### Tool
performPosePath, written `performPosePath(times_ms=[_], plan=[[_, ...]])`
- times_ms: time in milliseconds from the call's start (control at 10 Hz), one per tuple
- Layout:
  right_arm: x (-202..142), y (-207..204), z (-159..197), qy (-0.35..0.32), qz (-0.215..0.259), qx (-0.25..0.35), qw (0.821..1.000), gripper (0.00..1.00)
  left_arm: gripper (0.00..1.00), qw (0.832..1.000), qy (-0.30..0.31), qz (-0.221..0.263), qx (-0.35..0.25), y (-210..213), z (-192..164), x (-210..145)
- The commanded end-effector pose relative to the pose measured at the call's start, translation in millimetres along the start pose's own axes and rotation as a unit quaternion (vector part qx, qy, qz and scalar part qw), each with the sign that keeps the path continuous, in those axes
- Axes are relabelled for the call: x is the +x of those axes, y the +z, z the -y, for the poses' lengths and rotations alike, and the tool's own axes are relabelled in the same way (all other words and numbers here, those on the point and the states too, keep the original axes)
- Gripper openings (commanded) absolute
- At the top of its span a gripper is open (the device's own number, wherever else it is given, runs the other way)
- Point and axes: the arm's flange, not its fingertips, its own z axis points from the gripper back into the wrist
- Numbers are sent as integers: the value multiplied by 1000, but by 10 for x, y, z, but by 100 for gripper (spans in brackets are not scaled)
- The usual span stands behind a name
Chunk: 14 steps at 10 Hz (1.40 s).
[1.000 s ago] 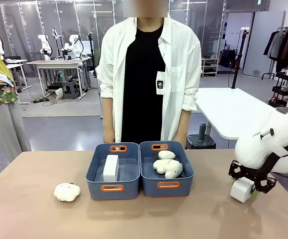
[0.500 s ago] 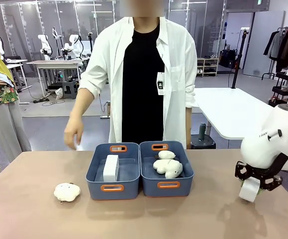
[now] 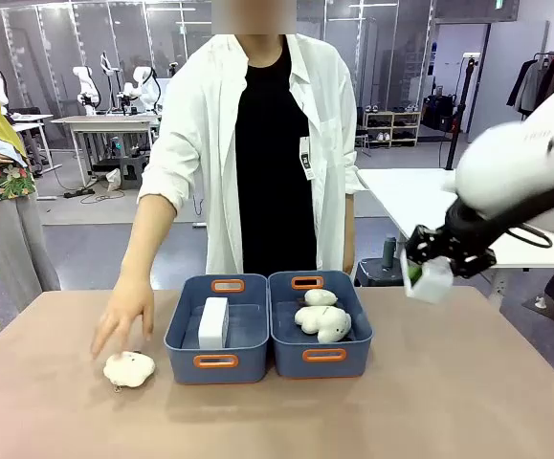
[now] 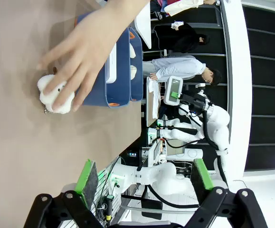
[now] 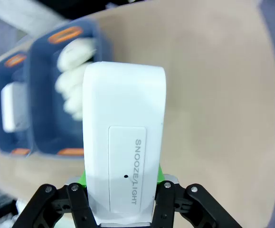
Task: Sort the digital clocks into the basket.
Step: Pick up the Digital clock from the table and place it into the empty Plastic storage basket.
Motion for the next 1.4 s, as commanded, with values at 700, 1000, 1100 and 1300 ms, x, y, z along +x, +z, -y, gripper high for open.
performPosePath(times_ms=[700, 1000, 1100, 1300], plan=[[12, 47, -141, 87, -43, 245, 965, 0, 100, 1000, 7, -2, -2, 26, 60, -26], [-81, 1162, 1039, 50, 26, 271, 961, 0, 100, 1000, 7, -2, -2, 26, 60, -26], [-165, 1432, 1355, 39, 45, 282, 957, 0, 100, 1000, 7, -2, -2, 26, 60, -26], [-347, 1804, 1874, 12, 87, 303, 949, 0, 100, 1000, 7, -2, -2, 26, 60, -26]])
